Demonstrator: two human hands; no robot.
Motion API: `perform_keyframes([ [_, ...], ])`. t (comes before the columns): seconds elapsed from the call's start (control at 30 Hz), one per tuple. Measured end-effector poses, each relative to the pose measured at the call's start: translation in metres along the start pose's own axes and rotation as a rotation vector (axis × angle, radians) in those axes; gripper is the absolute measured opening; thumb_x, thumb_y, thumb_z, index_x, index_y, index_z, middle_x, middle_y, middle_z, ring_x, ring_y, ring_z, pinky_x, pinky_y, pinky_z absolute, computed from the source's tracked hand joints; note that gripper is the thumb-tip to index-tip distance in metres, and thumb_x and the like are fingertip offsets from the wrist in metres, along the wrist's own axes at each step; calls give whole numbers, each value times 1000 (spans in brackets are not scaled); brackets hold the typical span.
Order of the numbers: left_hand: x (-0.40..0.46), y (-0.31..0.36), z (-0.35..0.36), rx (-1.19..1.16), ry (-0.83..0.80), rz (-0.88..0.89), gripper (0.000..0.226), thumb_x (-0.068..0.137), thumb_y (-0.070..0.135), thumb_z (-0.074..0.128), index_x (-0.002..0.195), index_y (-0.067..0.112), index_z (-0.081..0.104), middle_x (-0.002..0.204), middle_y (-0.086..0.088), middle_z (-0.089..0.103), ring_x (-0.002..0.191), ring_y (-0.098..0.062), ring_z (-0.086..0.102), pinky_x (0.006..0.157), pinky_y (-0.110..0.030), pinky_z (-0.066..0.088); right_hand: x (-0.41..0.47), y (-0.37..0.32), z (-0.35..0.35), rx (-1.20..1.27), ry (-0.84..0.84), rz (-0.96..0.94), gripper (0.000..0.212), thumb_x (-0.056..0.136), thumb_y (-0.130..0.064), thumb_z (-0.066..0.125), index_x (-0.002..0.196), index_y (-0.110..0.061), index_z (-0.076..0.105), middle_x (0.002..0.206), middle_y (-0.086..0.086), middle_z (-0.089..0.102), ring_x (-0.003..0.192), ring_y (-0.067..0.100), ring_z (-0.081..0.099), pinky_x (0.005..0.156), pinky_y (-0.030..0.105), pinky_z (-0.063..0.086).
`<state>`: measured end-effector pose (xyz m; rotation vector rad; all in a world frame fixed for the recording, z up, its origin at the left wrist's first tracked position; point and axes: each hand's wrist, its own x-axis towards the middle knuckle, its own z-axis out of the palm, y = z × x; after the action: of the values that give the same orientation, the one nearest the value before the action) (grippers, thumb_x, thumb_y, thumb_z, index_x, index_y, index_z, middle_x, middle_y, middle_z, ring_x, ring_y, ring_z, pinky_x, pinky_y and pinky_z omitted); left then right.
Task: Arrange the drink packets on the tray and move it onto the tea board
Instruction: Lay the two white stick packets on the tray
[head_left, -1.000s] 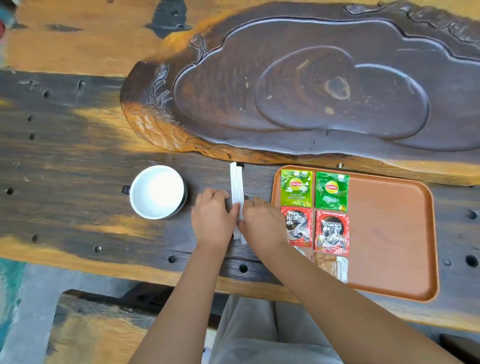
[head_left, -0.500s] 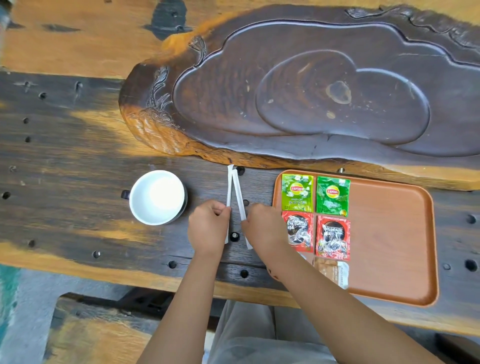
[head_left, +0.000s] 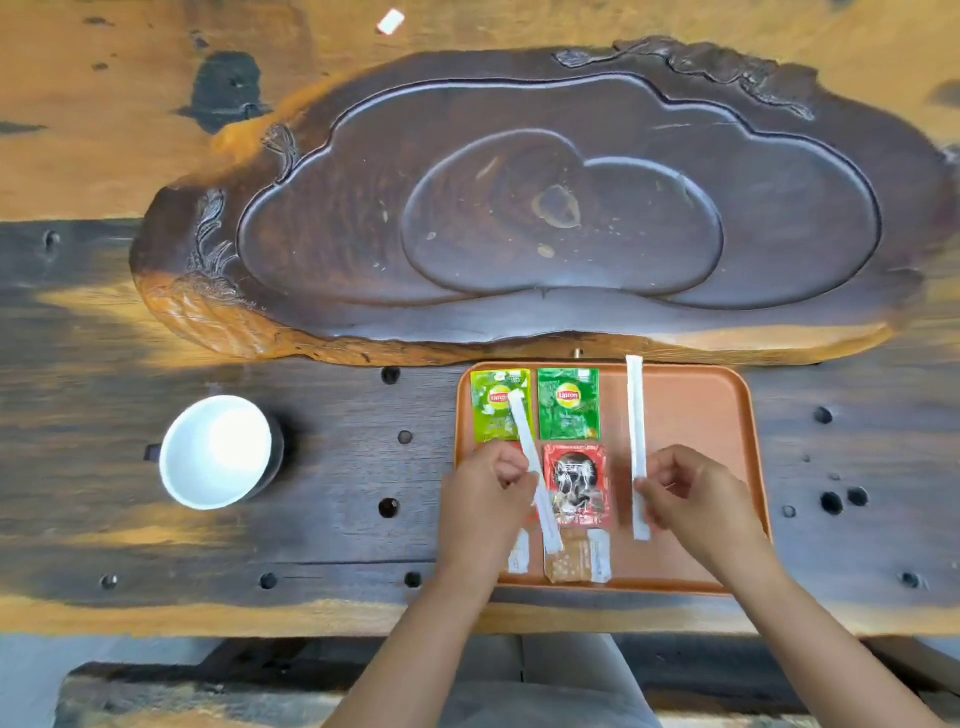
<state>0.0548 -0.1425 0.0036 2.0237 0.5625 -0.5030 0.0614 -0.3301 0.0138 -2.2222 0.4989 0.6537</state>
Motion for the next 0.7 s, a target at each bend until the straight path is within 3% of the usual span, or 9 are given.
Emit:
perform_keyframes([
  [0.07,1,12,23,126,-31,94,14,80,15,66,74,25,59,72,10,66,70,-3,60,60,-20,47,4,19,-12,8,46,42,13,82,-7,61,70,-13,59,52,-1,64,52,16,60,54,27,44],
  [0.2,5,30,63,306,-67,210,7,80,18,61,76,23,59,71,7,67,71,-12,61,60,-29,50,12,43,-26,-44,64,70,12,82,-11,62,72,-14,58,51,-1,64,54,15,62,56,28,47],
  [0.4,1,42,97,355,-119,232,2,83,19,59,81,19,59,82,3,69,79,-17,62,65,-30,50,20,64,-32,-113,39,70,11,83,-14,64,74,-16,56,60,-3,65,58,13,62,59,27,51],
  [0.5,-3,41,99,475,-99,330,13,84,21,59,75,16,52,75,-1,66,69,-20,61,53,-25,42,18,70,-37,-393,120,-14,14,80,-25,67,82,-15,57,72,-2,64,63,18,58,52,27,44],
  [0.57,-5,38,96,561,-38,467,18,75,16,69,69,16,52,66,-1,62,58,-18,57,45,-20,34,15,78,-41,-583,247,-148,19,72,-23,74,78,-13,58,68,1,61,57,22,55,42,23,35],
  [0.6,-5,35,94,597,-6,538,18,69,15,74,70,17,56,67,1,62,59,-17,57,46,-20,38,14,81,-43,-620,292,-204,21,68,-20,77,78,-11,60,69,3,61,58,24,56,41,24,36],
  [0.63,-4,32,92,634,17,616,19,66,16,77,76,18,60,73,2,64,65,-17,59,52,-23,45,14,83,-44,-630,330,-268,23,67,-17,78,82,-10,62,75,5,63,65,27,58,43,28,42],
  [0.7,-3,25,92,697,-26,741,35,66,21,76,97,18,62,95,1,66,89,-18,59,75,-29,49,18,90,-45,-627,348,-405,34,71,-16,76,101,-6,64,101,11,66,90,31,60,63,39,52],
])
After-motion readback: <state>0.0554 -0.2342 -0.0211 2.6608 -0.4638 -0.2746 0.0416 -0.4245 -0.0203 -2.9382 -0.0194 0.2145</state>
